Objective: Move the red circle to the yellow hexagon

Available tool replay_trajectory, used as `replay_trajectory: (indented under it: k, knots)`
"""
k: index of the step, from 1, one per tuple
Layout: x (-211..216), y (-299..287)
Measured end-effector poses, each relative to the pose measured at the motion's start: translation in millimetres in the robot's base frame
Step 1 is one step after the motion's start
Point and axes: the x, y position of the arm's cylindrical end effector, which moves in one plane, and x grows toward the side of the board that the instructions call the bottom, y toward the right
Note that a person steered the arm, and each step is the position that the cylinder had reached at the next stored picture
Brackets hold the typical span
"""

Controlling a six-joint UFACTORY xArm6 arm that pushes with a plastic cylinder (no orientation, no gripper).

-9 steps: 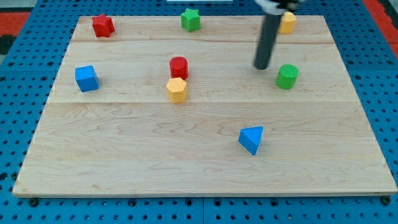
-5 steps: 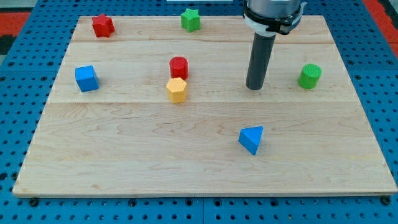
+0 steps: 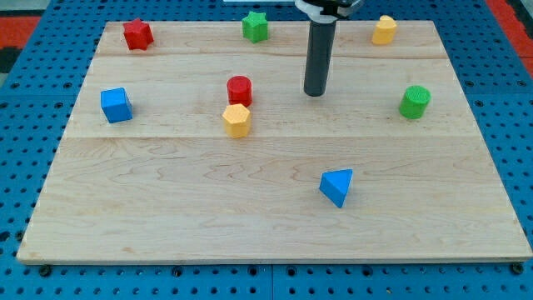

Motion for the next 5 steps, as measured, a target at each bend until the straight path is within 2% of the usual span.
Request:
replay_trajectory:
  k: [1, 2, 3, 4, 5]
  knots:
    - [7, -12]
    - [-17, -37]
    - [27, -93]
    - [35, -149]
    - [-5, -118]
